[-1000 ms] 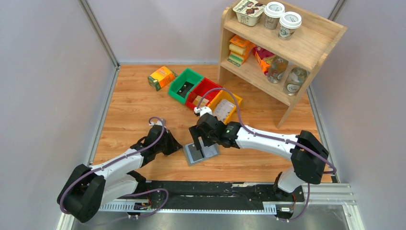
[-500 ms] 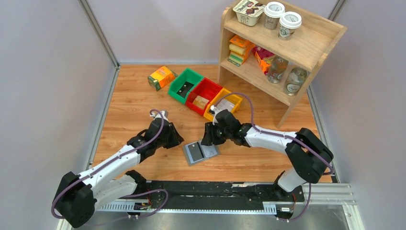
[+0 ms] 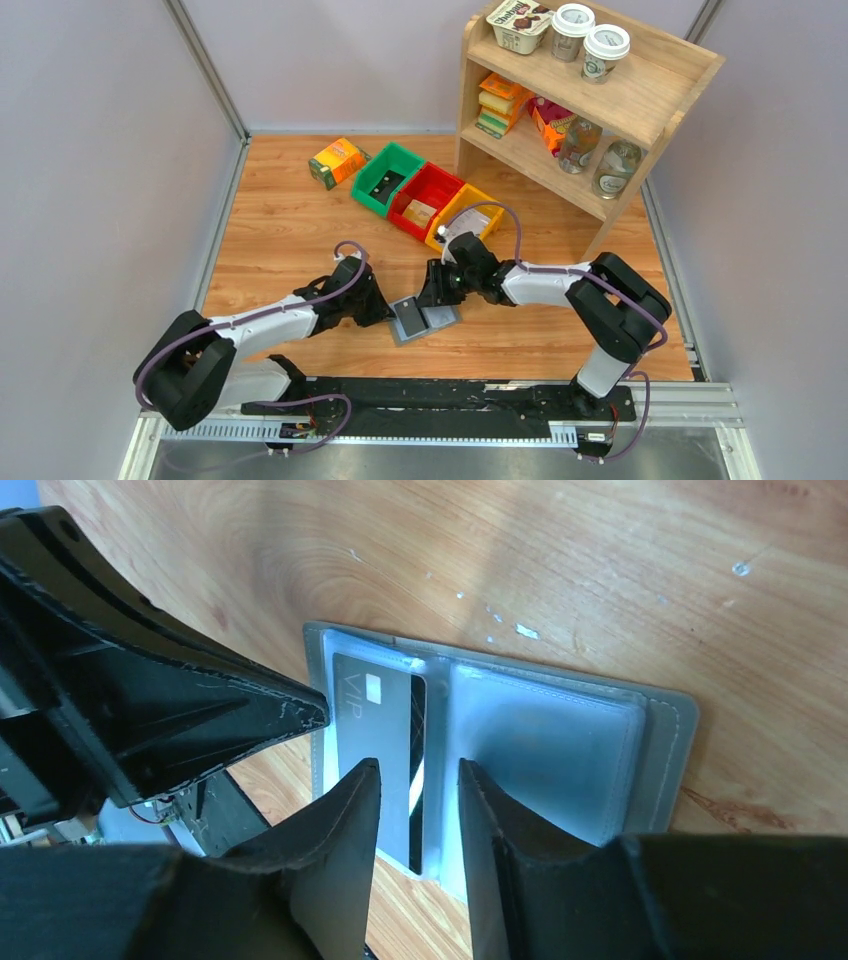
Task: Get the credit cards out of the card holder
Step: Remove the credit card from the card holder.
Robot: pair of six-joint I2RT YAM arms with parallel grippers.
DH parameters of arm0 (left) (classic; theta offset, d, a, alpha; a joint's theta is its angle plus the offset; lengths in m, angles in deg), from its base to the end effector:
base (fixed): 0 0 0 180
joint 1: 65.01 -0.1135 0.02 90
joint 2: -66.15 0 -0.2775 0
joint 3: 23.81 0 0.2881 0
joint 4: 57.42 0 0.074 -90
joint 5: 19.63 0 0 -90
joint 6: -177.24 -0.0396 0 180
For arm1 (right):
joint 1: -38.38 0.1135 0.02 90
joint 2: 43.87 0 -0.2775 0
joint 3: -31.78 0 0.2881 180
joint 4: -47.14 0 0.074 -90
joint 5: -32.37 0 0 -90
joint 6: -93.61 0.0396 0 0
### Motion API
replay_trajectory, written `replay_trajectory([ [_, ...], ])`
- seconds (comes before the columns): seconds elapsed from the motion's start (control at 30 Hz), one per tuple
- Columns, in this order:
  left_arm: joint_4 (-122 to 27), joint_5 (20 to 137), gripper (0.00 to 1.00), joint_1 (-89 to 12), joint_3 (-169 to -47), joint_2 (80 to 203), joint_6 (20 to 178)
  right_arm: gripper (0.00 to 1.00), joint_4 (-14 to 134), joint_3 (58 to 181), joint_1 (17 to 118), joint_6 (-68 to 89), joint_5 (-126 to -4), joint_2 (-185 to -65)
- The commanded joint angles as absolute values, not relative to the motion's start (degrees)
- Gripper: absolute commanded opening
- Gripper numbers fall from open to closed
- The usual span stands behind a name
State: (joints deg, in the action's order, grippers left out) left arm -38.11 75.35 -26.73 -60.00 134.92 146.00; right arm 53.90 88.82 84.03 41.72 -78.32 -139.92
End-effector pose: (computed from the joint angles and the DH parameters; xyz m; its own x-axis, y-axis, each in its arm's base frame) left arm 0.1802 -0.1466 0.1278 -0.8840 -0.3875 -0.2617 -0.1862 0.8051 -0.5631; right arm 0.2351 0.2605 0.1285 -0.9133 -0.1083 -0.3926 -0.3528 0.6921 0.6297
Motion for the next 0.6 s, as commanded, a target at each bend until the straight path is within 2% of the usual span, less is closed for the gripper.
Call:
replay_trajectory([
  [0.0,-44.51,77.49,0.07,-26.43,-58.25,137.07,149.2,0.37,50.19,88.36,83.29,42.64,-80.74,-142.39],
  [0.3,-45.13,76.62,0.03,-26.43,-56.76,138.31,151.05,0.28,46.16,87.14,81.98,43.78,-84.79,-143.98],
  [0.57,-44.17,75.82,0.03,-26.43,-57.02,137.87,151.05,0.25,38.34,83.44,80.3,44.92,-90.23,-142.3],
])
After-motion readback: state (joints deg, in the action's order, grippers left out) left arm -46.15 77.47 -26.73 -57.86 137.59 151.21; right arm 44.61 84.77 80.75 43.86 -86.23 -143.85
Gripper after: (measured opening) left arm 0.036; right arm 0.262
